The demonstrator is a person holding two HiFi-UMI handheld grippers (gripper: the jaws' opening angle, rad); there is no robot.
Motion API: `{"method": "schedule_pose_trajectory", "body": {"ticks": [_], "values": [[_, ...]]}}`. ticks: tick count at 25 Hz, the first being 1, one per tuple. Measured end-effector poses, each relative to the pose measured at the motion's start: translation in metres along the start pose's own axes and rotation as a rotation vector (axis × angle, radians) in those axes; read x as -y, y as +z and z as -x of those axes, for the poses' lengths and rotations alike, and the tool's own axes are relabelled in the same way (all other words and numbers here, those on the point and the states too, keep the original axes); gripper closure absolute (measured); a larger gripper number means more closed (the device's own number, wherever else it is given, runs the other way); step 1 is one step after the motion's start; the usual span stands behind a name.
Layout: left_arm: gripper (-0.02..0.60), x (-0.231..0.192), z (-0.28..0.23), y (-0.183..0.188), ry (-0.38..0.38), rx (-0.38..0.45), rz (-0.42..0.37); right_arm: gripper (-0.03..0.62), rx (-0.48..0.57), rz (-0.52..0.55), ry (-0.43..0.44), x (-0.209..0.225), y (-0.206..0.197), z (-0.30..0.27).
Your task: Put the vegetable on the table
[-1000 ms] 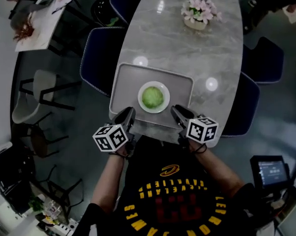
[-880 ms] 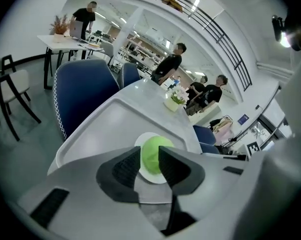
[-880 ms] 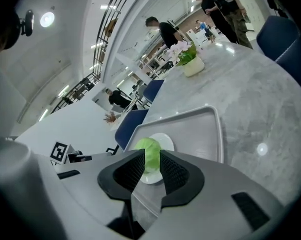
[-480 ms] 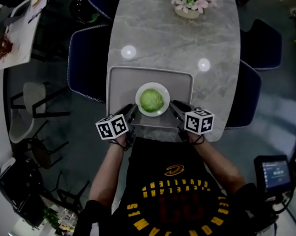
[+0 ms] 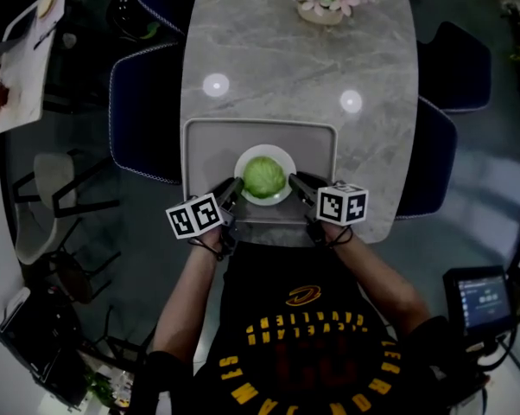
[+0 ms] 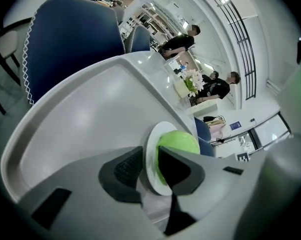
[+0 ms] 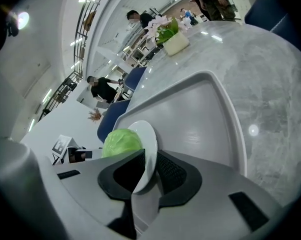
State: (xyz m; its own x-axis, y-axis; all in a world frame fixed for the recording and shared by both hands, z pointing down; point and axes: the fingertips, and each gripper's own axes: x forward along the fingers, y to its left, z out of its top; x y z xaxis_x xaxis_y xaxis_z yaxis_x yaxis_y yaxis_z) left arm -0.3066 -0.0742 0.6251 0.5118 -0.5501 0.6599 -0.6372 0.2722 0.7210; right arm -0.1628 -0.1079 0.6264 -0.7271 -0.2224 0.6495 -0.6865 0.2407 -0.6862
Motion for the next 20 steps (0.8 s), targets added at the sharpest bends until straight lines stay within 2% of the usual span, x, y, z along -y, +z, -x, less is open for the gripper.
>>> {"method": "schedule_pose_trajectory", "body": {"ticks": [6,8,9,15,20], "values": [[0.538,-0.001,-0.005,-0.008,0.019,-0.058,-0.002,0.516,-0.005,-0.04,0.019,-0.001,-0.003,-0.002],[0.538,-0.001,-0.006,-0.008,0.021,-0.063,-0.005,0.519,-0.01,-0.053,0.026,0.001,-0.003,-0.002],[0.538,-0.001,-0.005,-0.008,0.016,-0.063,0.001,0.548,-0.013,-0.059,0.028,0.002,-0.003,-0.002],[0.543,-0.002,-0.007,-0.009,0.019,-0.066,0.038,0.554,-0.014,-0.108,0.033,0.006,-0.001,-0.004],[0.545,0.0,-0.007,-0.013,0.005,-0.064,0.108,0.554,-0.014,-0.121,0.042,0.008,0.002,-0.001]]}}
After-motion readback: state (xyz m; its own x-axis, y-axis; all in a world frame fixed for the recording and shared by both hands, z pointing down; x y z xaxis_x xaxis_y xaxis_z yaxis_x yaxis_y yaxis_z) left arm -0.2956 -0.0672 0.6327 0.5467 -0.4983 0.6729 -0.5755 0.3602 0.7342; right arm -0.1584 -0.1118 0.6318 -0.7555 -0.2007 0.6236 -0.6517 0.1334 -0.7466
